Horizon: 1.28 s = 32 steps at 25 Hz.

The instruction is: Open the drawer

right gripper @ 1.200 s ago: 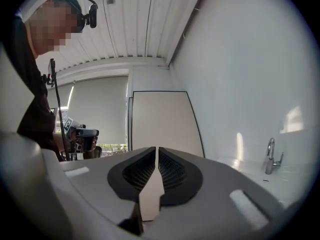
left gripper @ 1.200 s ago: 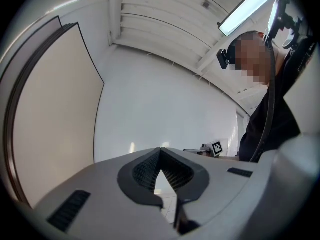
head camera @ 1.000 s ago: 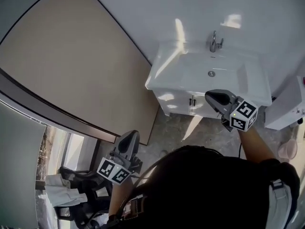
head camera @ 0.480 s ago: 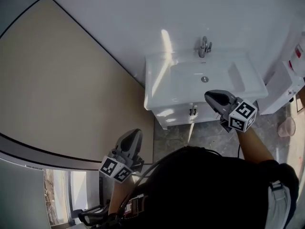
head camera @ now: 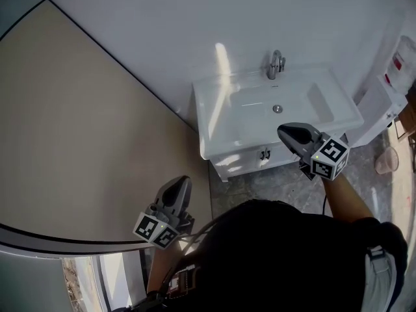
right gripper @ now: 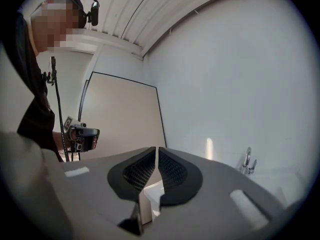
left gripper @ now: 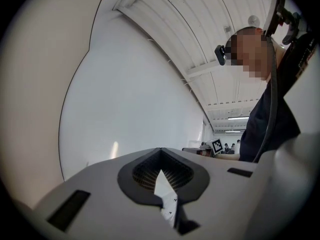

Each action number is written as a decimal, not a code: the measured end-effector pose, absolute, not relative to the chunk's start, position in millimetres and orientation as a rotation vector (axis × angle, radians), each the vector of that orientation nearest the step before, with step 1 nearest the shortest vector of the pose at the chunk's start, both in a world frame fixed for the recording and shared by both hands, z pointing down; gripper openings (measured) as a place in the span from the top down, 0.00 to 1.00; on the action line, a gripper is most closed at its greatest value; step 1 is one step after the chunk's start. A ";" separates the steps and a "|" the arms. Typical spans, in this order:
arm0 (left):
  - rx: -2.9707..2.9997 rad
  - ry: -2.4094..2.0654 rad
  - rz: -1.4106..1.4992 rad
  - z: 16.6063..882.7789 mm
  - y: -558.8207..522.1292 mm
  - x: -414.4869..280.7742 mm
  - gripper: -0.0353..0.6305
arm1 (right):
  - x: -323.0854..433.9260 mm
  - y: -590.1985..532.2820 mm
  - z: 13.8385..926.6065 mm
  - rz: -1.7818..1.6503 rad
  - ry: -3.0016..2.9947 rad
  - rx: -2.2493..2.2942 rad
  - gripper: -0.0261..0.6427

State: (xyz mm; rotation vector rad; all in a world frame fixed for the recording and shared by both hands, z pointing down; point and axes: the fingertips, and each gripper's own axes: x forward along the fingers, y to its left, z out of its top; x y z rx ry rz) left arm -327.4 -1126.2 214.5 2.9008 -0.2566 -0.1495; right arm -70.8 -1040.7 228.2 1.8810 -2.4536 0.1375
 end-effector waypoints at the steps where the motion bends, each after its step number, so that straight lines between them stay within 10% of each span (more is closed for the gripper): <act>1: 2.899 -0.249 -0.149 215.5 -1130.2 -324.3 0.95 | -67.7 -1043.5 229.1 0.142 -2.447 1.887 0.95; 32: 2.938 -0.326 0.039 232.1 -1225.0 -48.4 0.95 | 183.5 -1173.7 253.6 0.110 -2.545 1.746 0.95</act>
